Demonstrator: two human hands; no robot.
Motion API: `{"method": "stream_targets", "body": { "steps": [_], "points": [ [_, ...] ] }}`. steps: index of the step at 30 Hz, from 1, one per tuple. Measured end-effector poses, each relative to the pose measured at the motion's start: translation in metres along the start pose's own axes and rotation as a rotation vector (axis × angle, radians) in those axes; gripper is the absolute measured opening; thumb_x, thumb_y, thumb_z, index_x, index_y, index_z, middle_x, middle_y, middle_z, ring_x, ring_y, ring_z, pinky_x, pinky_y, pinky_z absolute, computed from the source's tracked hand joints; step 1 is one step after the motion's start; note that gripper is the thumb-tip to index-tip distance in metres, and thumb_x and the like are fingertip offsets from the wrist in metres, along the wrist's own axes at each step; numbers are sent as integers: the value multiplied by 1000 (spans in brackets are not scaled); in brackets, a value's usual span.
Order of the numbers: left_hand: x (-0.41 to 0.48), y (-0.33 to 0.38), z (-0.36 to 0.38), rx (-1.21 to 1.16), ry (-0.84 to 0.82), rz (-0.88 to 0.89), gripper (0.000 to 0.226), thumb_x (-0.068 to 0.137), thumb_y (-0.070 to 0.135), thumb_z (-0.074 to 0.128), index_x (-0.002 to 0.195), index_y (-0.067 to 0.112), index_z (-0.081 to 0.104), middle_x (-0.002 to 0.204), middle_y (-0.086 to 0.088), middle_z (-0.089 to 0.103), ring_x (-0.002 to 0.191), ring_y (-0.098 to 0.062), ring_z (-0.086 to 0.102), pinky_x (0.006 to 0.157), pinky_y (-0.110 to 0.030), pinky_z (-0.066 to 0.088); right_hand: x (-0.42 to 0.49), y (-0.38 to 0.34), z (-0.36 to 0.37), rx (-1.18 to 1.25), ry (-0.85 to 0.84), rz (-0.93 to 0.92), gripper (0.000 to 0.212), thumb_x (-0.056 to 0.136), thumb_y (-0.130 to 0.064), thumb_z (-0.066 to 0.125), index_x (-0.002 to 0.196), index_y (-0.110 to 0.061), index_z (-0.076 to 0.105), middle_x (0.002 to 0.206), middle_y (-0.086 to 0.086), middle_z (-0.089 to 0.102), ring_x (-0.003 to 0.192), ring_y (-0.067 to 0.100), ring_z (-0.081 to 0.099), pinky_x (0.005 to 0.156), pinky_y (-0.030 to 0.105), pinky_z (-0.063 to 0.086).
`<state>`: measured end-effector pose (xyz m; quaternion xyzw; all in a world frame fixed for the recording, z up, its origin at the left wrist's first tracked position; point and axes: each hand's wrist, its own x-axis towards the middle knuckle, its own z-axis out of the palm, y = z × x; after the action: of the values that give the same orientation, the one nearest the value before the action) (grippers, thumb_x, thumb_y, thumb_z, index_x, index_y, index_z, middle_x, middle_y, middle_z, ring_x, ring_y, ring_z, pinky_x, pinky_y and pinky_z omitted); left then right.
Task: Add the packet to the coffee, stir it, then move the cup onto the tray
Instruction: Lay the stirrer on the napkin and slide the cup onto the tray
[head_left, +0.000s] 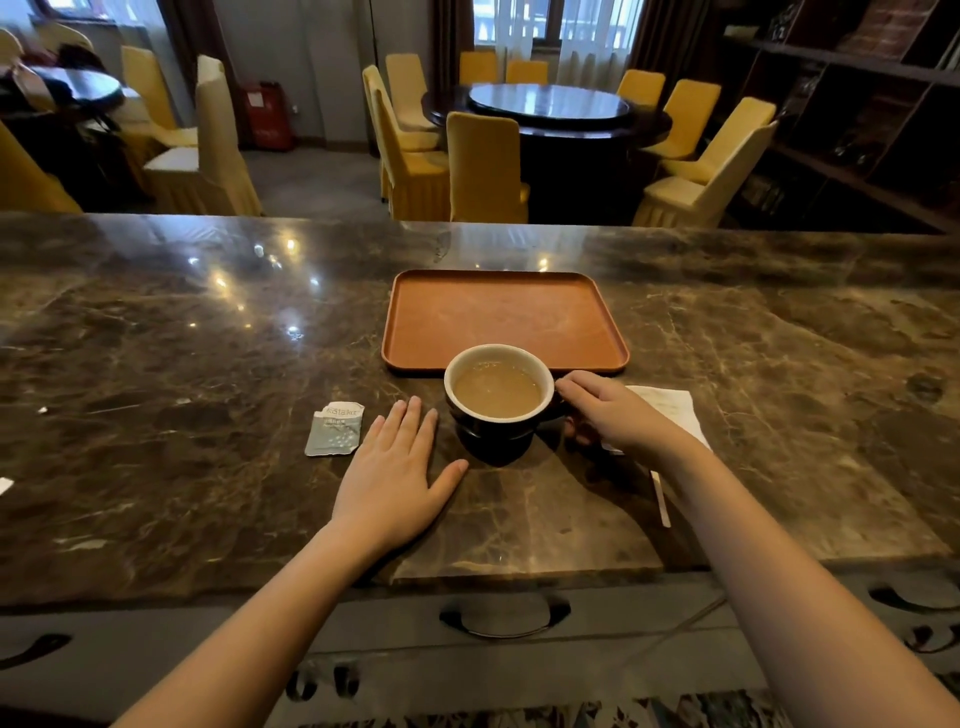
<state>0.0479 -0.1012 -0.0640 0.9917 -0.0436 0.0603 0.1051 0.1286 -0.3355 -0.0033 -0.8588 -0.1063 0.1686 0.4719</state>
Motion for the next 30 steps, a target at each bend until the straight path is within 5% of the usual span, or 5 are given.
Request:
{"method": "stream_targets", "body": {
  "steps": [7,30],
  "points": [
    [-1,-1,0,7,8,-6,77,82,67,9,143,21,3,155,-3,-1,140,-12,-7,110,-29,-9,2,-3,0,144,-82,12,27,97,-32,36,80,-15,50,61,-2,50,43,3,44,40,14,36],
    [-1,-2,-1,-23,0,-6,78,79,71,6,142,25,-1,151,4,-9,134,-5,-16,109,-27,-11,32,-6,-28,324,-26,-181,30,96,-25,38,70,-15,47,66,0,46,53,9,44,50,19,39]
  ]
}}
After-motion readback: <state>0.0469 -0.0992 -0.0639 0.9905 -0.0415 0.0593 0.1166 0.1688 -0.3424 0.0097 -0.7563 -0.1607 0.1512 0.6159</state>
